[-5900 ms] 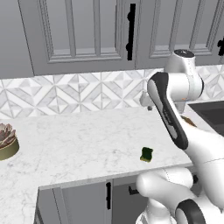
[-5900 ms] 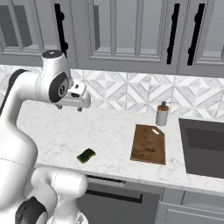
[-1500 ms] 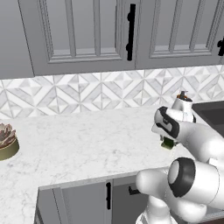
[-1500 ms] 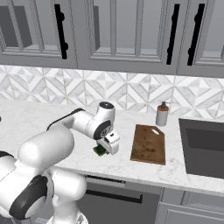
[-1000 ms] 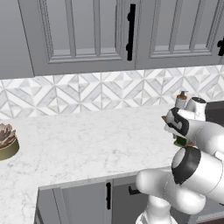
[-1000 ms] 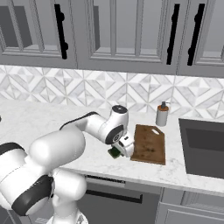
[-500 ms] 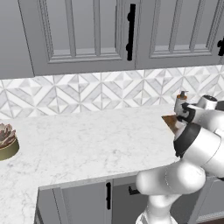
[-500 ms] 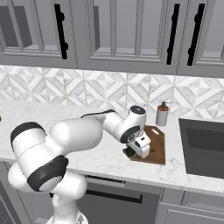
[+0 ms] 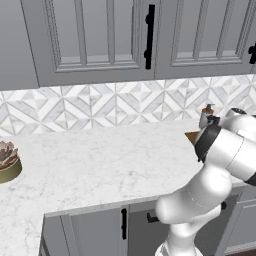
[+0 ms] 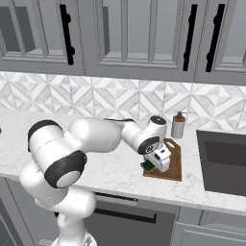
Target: Pick up the sponge from the counter and clean the cutting board by briefly scrubbing or pressing down on the cutting board. Once finished, release the sponge.
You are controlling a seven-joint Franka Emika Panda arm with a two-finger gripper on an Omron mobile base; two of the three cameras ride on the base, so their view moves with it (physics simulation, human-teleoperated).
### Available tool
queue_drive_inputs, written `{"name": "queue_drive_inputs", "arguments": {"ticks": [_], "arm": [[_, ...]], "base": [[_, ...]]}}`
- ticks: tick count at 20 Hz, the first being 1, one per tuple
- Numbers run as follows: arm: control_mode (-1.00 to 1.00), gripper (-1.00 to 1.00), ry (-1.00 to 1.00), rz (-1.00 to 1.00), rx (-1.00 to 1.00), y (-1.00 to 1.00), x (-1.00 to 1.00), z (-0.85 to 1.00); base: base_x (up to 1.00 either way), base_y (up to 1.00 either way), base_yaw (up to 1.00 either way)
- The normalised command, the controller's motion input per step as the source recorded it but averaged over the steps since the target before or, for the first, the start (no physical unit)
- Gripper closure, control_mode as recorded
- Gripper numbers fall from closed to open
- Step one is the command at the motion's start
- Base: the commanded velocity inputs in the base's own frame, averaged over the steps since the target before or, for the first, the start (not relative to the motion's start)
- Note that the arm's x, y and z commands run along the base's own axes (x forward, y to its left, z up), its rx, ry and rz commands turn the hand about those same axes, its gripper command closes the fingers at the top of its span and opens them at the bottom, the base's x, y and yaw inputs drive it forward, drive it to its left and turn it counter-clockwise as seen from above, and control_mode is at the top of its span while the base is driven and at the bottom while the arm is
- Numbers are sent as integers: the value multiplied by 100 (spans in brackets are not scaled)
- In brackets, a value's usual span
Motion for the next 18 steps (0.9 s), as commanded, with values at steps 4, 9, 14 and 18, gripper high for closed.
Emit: {"name": "queue_drive_inputs", "arguments": {"ticks": [4, 9, 14, 18], "arm": [[-100, 100, 0, 0, -2, 11, 0, -69], [-100, 100, 0, 0, 0, 6, 0, -91], [-100, 100, 0, 0, 1, 1, 14, -44], [-100, 100, 0, 0, 7, -12, -1, 35]], "base": [[0, 0, 0], [0, 0, 0], [0, 0, 0], [0, 0, 0]]}}
